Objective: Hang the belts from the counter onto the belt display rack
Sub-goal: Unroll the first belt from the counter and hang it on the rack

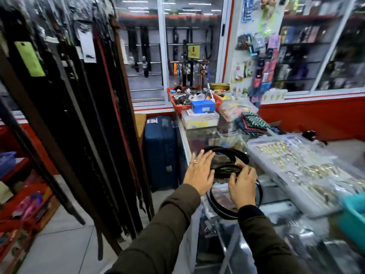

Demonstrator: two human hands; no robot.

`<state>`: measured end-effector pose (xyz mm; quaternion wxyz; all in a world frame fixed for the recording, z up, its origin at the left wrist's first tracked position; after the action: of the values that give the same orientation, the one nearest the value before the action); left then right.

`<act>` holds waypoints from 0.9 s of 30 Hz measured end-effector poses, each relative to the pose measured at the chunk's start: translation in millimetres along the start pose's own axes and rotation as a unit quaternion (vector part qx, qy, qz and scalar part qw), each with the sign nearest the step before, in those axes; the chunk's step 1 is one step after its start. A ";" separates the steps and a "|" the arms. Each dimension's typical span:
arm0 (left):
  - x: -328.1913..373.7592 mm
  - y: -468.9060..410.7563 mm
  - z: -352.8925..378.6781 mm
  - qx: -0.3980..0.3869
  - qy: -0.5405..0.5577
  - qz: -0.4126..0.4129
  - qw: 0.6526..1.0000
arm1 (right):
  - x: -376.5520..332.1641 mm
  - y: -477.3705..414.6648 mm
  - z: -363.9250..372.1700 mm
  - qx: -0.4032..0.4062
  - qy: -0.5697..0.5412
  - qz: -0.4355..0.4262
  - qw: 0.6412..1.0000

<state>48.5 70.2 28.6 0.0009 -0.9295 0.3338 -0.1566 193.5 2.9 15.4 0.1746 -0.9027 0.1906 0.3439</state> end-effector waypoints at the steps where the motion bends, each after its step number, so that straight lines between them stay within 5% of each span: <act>1: 7.0 -6.3 10.9 -0.035 0.000 0.011 0.999 | 14.6 -0.9 -0.9 -0.002 -0.051 0.036 0.998; 6: 31.5 -27.4 52.2 -0.176 -0.040 0.012 0.983 | 75.8 -3.9 26.2 -0.107 -0.225 0.221 0.943; 10: 39.9 -38.6 50.9 -0.193 -0.081 0.000 0.978 | 81.3 0.9 60.0 -0.157 -0.454 0.300 0.824; 12: 40.1 -42.2 45.9 -0.188 -0.056 -0.010 0.981 | 74.0 1.7 67.0 -0.158 -0.539 0.300 0.771; 18: 35.0 -44.0 36.5 -0.178 0.017 -0.030 0.983 | 72.8 6.9 81.8 -0.169 -0.632 0.309 0.690; 27: 23.2 -33.6 -2.9 -0.056 0.204 -0.025 0.977 | 38.7 0.3 66.8 -0.151 -0.716 0.189 0.655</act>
<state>85.4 82.2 41.6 -0.1230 -0.8847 0.3120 -0.3237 183.0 23.8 -58.1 0.0492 -0.3358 0.1186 0.9331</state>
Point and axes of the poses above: each hand's wrist, its own y-axis away from the middle knuckle, its own z-axis out of the palm, x = y × z, the point moved 9 cm from there along -y, towards the middle knuckle, and after that the axes turned 13 degrees about -x, right-handed, at the moved point
